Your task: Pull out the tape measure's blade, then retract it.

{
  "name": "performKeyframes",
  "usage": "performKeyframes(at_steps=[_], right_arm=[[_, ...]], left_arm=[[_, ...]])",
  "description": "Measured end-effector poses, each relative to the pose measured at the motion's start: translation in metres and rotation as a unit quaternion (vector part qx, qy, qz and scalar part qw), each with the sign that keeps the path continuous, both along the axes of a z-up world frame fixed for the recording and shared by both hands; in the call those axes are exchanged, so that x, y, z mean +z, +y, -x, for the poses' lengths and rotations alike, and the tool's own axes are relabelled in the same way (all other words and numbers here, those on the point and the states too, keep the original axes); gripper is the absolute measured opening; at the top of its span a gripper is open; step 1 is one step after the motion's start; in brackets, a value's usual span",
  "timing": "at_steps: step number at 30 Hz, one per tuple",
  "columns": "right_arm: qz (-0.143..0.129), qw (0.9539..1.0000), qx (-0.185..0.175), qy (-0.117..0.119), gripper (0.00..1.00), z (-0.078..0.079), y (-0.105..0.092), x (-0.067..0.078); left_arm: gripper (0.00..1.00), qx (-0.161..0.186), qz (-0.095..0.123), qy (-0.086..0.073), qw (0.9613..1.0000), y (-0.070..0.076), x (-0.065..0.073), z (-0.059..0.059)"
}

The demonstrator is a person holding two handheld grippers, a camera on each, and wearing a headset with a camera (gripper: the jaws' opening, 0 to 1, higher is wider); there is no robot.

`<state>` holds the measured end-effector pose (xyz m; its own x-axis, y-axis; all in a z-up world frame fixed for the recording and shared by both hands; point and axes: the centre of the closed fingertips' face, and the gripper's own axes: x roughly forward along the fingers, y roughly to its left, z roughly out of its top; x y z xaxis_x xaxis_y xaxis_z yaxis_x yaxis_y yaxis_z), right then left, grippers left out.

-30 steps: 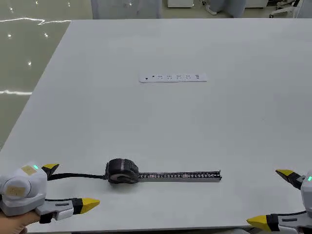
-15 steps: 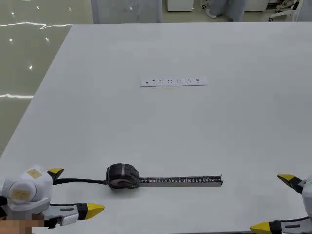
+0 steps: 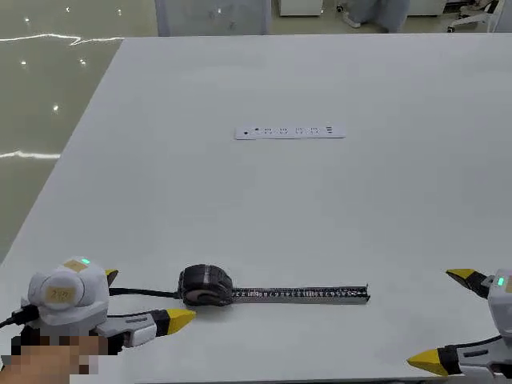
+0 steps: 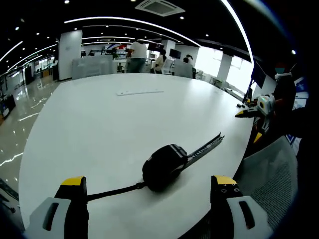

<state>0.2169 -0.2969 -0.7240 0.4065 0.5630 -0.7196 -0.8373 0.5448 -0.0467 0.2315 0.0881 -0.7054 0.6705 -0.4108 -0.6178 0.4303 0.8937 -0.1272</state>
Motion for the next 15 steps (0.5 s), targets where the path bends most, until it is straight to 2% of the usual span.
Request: performKeyframes(at_steps=[5,8,10,12,15], right_arm=[[0.015,0.9996,0.023,0.001,0.99,-0.006,0.009,-0.001],[0.023,0.9991,0.035,0.001,0.98,-0.011,0.011,-0.002],[0.023,0.9988,0.043,0.0,0.98,-0.015,0.014,-0.001],[0.026,0.9984,0.049,0.0,0.97,-0.017,0.016,-0.001],[0.031,0.9977,0.06,0.001,0.96,-0.021,0.018,-0.001]], left_arm=[[1.0,-0.002,-0.011,0.0,0.9999,-0.016,-0.003,-0.005],[1.0,0.003,-0.028,-0.003,0.9996,-0.022,-0.007,-0.008],[1.0,0.006,-0.029,-0.001,0.9996,-0.027,-0.009,-0.011],[1.0,0.009,-0.025,-0.008,0.9996,-0.031,-0.007,-0.014],[1.0,0.015,-0.031,-0.021,0.9992,-0.036,-0.005,-0.018]])
